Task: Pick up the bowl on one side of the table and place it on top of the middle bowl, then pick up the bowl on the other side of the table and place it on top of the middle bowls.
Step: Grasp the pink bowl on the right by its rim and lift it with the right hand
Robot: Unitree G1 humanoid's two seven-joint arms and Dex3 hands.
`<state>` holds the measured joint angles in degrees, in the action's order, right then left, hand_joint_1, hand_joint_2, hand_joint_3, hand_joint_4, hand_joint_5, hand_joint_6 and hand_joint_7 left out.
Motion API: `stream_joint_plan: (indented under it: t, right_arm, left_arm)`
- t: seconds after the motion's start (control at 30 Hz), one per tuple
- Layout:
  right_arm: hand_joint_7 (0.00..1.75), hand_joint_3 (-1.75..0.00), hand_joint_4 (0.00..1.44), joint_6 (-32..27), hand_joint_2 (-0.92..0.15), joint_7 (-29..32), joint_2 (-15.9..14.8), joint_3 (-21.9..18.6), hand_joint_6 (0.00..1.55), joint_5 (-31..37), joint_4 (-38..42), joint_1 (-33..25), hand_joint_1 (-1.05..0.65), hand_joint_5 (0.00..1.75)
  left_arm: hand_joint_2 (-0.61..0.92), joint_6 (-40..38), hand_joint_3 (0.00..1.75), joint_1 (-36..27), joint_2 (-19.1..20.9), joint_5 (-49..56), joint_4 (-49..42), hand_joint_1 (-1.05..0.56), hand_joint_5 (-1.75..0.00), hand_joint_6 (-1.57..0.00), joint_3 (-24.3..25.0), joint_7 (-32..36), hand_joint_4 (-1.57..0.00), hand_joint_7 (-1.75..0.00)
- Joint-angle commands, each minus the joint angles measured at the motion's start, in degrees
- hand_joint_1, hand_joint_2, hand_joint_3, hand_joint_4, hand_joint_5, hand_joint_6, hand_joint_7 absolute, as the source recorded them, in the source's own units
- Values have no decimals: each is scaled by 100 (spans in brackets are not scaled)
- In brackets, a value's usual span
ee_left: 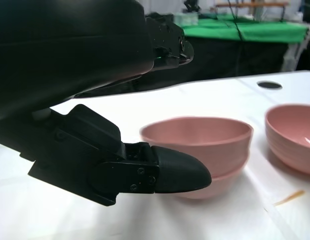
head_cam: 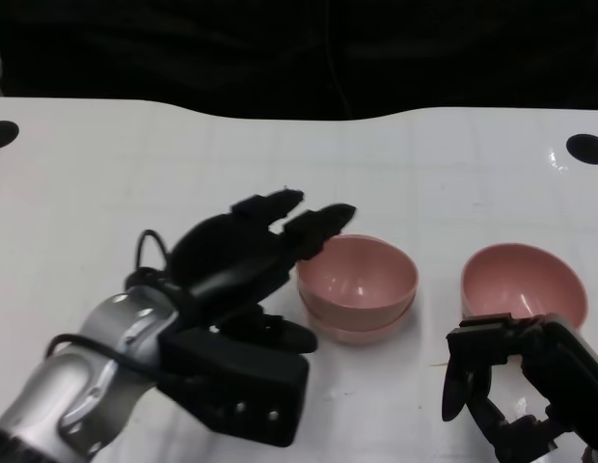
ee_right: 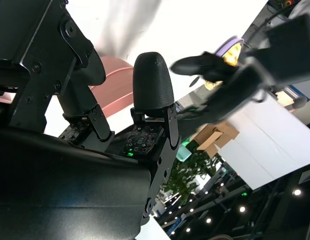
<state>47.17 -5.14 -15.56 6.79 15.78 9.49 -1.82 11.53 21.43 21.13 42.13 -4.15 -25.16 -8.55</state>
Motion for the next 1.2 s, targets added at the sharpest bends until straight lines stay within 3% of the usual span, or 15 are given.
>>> stream_joint_plan:
  t: [0.03, 0.27, 0.3, 0.33, 0.4, 0.57, 0.67, 0.7, 0.8, 0.87, 0.9, 0.97, 1.03, 1.13, 1.2]
  right_arm:
    - [129, -171, 100, 3, -4, 28, -40, -44, 97, -29, -36, -16, 29, 173]
    - [130, -171, 99, -76, -5, 30, -30, -52, 97, -1, -129, -57, 31, 173]
    - [130, -171, 100, -73, -5, 41, -26, -55, 97, 9, -132, -59, 32, 173]
    - [130, -170, 100, -72, -5, 44, -26, -56, 97, 10, -133, -59, 32, 172]
    - [131, -170, 100, -88, -6, 39, -29, -56, 97, 11, -143, -61, 32, 172]
    - [132, -169, 100, -49, -6, 47, -40, -65, 96, -15, -97, -33, 31, 173]
    - [132, -170, 99, -35, -6, 46, -52, -73, 96, -21, -76, -25, 30, 172]
    - [132, -170, 100, -29, -6, 42, -61, -78, 96, -28, -67, -22, 30, 172]
    - [132, -171, 100, -23, -5, 40, -79, -93, 95, -33, -60, -19, 30, 172]
    - [132, -171, 100, -44, -5, 58, -86, -117, 95, -5, -76, -36, 29, 173]
    - [131, -170, 99, -59, -5, 72, -91, -136, 95, 15, -88, -49, 28, 173]
    - [130, -169, 100, -9, -5, 87, -95, -164, 94, -24, -44, -49, 27, 173]
    - [127, -167, 98, 35, -7, 96, -80, -183, 93, -95, -6, -40, 27, 170]
    - [115, -146, 95, 141, -19, 150, -49, -238, 87, -125, 63, -7, 22, 158]
    - [109, -138, 91, 124, -22, 303, 3, -329, 84, 13, 46, 4, 20, 151]
  left_arm:
    - [92, 97, 42, -374, 205, -257, 427, -92, 0, -2, 273, -37, -1, -1]
    - [92, 613, 31, -1417, 203, -1313, 1044, -70, -11, -18, 1027, 230, -16, -9]
    - [92, 735, 27, -1601, 162, -1489, 1099, -63, -20, -24, 1147, 302, -19, -11]
    - [92, 850, 22, -1772, 132, -1661, 1150, -54, -51, -31, 1256, 350, -14, -13]
    - [92, 1060, 19, -1966, 110, -1887, 1177, -45, -83, -39, 1389, 377, -11, -16]
    - [92, 1656, 19, -2638, -29, -2587, 1225, -24, -103, -57, 1763, 463, -38, -27]
    - [92, 1958, 20, -2887, -210, -2963, 1176, -11, -105, -59, 1890, 485, -55, -55]
    - [90, 2028, 24, -2951, -261, -2983, 1168, -8, -109, -57, 1920, 504, -59, -71]
    - [56, 2210, 91, -3049, -394, -2974, 1097, 0, -130, -69, 1983, 543, -68, -90]
    - [51, 2277, 100, -3084, -470, -2941, 1023, 1, -132, -70, 2008, 553, -69, -91]
    - [47, 2310, 116, -3107, -512, -2917, 977, 6, -146, -79, 2015, 568, -75, -97]
    - [41, 2432, 133, -3120, -601, -2934, 797, 9, -155, -85, 2028, 602, -82, -105]
    - [32, 2549, 151, -3093, -665, -2970, 594, 11, -161, -90, 2056, 631, -93, -126]
    - [23, 2688, 167, -3023, -726, -3002, 296, 10, -168, -90, 2104, 652, -96, -146]
    - [21, 2753, 170, -2954, -764, -3071, 129, 10, -170, -88, 2122, 604, -96, -148]
